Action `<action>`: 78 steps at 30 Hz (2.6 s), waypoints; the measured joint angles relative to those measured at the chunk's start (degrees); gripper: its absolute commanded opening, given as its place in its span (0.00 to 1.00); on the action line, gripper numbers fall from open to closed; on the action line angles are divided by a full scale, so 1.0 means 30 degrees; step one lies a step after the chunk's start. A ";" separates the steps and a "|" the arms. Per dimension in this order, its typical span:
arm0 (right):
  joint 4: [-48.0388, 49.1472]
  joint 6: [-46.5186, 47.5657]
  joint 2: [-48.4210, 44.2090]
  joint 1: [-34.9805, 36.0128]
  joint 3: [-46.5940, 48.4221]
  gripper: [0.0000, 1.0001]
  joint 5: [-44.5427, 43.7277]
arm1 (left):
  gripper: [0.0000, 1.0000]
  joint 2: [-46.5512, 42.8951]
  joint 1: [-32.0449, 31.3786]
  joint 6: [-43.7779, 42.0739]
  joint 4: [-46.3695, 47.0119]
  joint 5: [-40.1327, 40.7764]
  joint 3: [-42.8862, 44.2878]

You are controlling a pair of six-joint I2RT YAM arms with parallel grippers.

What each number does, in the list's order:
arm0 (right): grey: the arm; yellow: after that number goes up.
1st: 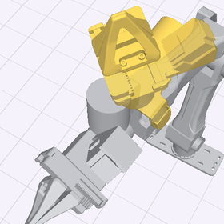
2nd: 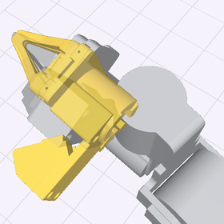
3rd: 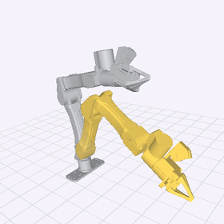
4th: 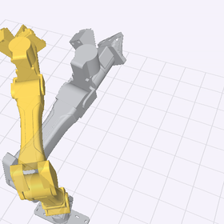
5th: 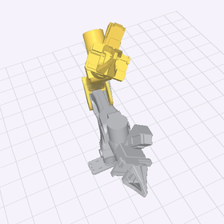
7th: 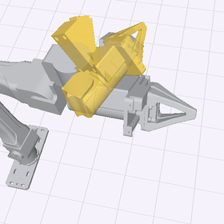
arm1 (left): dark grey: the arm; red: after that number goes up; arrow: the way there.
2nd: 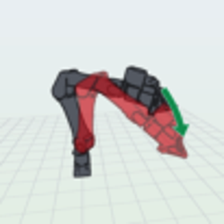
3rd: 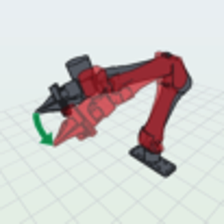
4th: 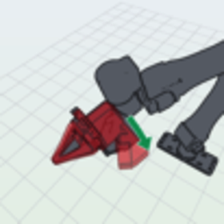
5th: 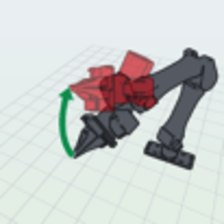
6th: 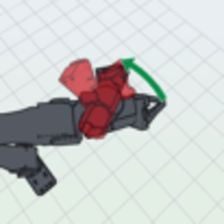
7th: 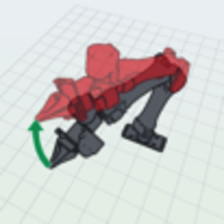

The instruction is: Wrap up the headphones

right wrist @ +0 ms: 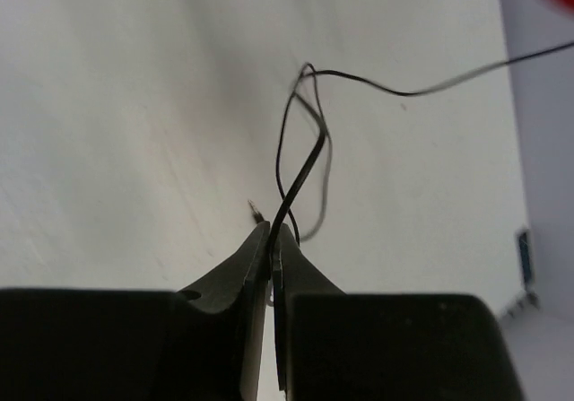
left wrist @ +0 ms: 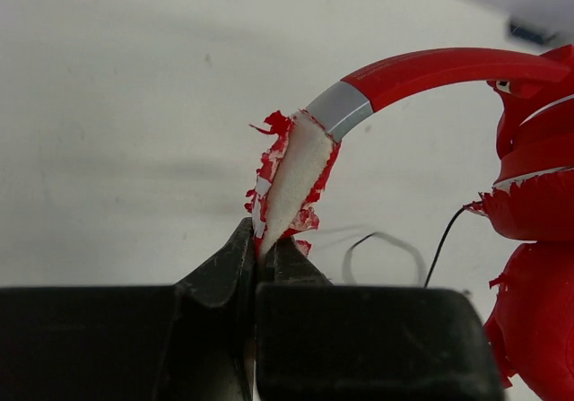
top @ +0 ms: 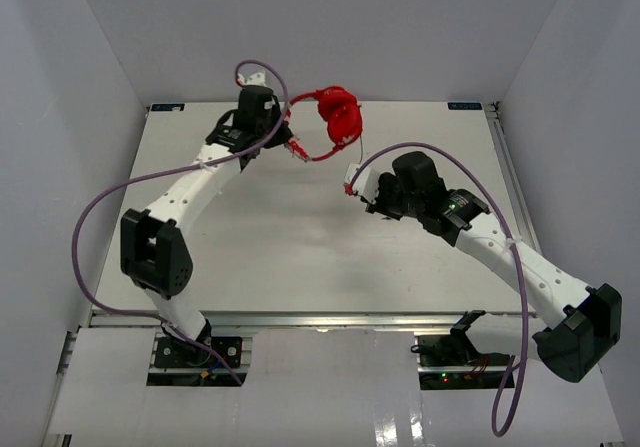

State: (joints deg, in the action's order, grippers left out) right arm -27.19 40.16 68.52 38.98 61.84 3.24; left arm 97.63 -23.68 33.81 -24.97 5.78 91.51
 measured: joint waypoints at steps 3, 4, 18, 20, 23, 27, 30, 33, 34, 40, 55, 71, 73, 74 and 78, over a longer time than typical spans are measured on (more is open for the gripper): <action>-0.0821 0.2104 -0.0118 -0.0003 0.0194 0.08 -0.3643 | 0.00 0.1847 -0.1460 -0.1285 -0.0231 0.0508 -0.1087; -0.1009 0.2661 -0.0037 -0.0013 0.0336 0.08 -0.4642 | 0.00 0.2343 -0.1932 -0.1676 -0.0323 0.0554 -0.1513; -0.2259 0.4105 0.1206 -0.0713 0.3718 0.08 -0.5960 | 0.00 0.2908 -0.4649 -0.4481 0.0521 0.0296 -0.4701; -0.2449 0.4012 0.0882 -0.1066 0.3847 0.08 -0.4881 | 0.00 0.2337 -0.4639 -0.4477 0.1012 0.0264 -0.5522; -0.3075 0.3974 0.0067 -0.1326 0.3848 0.08 -0.3338 | 0.00 0.1539 -0.4642 -0.4403 0.1539 0.0283 -0.6350; -0.4498 0.4520 -0.1078 -0.1524 0.4167 0.09 -0.1049 | 0.00 0.1062 -0.4663 -0.4338 0.1966 0.1269 -0.6266; -0.5144 0.5125 -0.1794 -0.1802 0.4535 0.10 -0.0024 | 0.00 0.1012 -0.4664 -0.4840 0.1885 0.2325 -0.5534; -0.5477 0.5910 -0.2369 -0.2234 0.4725 0.10 0.0552 | 0.00 0.0902 -0.4664 -0.5797 0.1949 0.3892 -0.4837; -0.5518 0.6159 -0.2535 -0.2341 0.4764 0.10 0.0615 | 0.00 0.0734 -0.4664 -0.6253 0.2010 0.4468 -0.4761; -0.5505 0.7366 -0.2963 -0.2490 0.5114 0.10 0.0288 | 0.00 -0.1015 -0.4664 -0.9206 0.2140 0.8030 -0.4878; -0.3910 0.8578 -0.3088 -0.2513 0.5092 0.11 -0.2889 | 0.00 -0.6016 -0.4658 -1.5718 0.5376 1.4334 -0.6414; -0.4648 0.8136 -0.2821 -0.1981 0.5396 0.11 0.2840 | 0.00 0.1136 -0.5358 -0.7796 0.1861 0.8202 -0.1615; -0.4490 0.8063 -0.2855 -0.1640 0.4561 0.11 0.2932 | 0.00 0.2239 -0.5585 -0.7455 0.1183 0.7610 -0.1006; -0.4426 0.7997 -0.2830 -0.1507 0.4212 0.11 0.2925 | 0.00 0.2643 -0.5718 -0.7312 0.0951 0.7377 -0.0687; -0.3863 0.7709 -0.2711 -0.1279 0.3248 0.11 0.2465 | 0.00 0.3220 -0.6302 -0.6868 0.0787 0.6736 0.0081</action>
State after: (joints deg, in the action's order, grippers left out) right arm -38.78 63.29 60.39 35.14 71.59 10.63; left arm 107.29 -42.59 13.21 -22.61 25.98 91.76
